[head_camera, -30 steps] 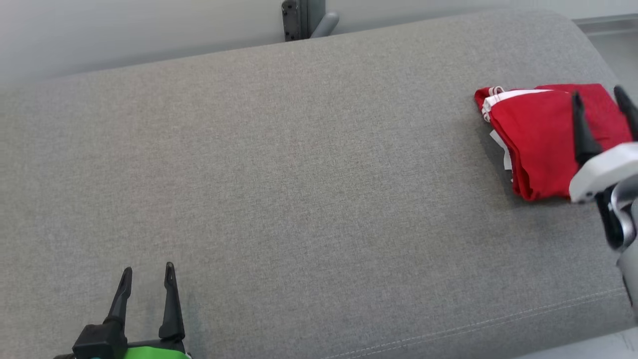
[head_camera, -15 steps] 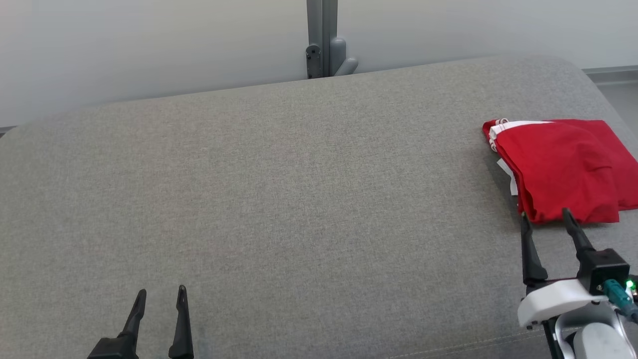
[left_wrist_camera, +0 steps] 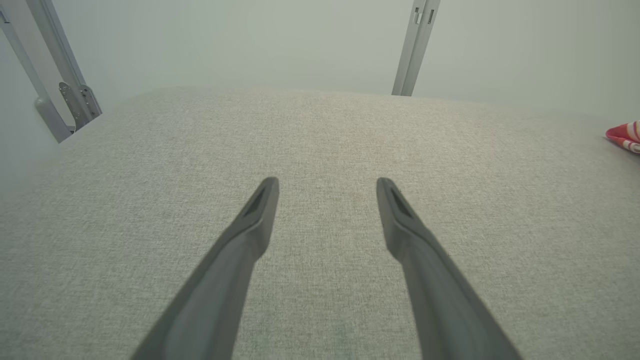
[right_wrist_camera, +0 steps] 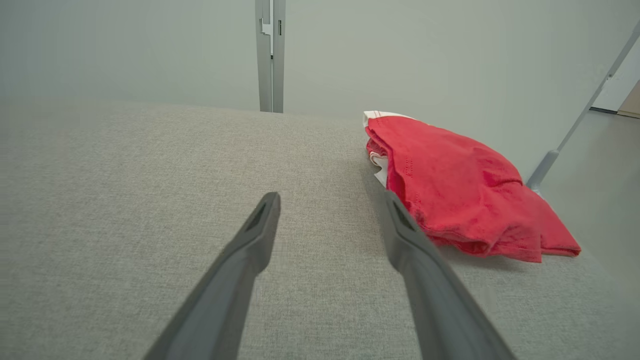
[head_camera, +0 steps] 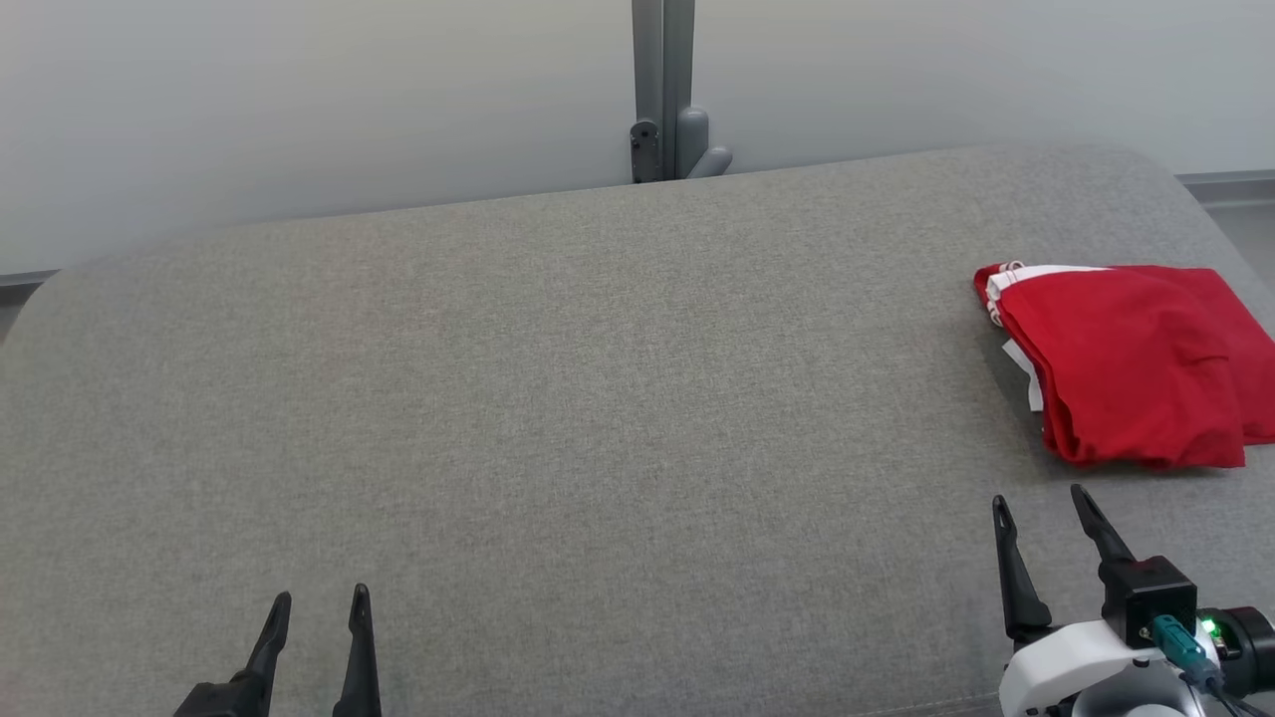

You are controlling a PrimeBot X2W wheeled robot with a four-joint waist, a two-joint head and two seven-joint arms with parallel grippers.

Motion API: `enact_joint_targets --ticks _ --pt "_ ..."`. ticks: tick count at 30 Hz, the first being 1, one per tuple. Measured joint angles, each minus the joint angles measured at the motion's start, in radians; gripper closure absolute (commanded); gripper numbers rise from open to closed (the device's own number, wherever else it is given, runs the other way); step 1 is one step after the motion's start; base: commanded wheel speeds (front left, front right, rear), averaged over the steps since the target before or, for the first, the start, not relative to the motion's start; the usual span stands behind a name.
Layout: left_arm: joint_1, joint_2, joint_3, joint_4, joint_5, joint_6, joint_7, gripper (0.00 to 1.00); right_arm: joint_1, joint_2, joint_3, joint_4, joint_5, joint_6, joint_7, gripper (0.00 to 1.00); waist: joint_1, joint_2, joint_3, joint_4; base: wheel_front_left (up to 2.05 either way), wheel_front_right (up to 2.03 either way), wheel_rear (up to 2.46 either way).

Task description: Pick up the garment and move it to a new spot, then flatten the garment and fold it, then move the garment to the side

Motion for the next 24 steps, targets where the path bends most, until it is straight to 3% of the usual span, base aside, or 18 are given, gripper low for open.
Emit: enact_joint_targets --ticks 24 --pt "0.0 0.0 0.001 0.001 -0.007 0.006 0.0 0.0 -0.016 0.001 0.033 0.016 0.034 0.0 0.0 0.0 0.0 0.0 0.004 0.029 0.0 0.0 0.0"
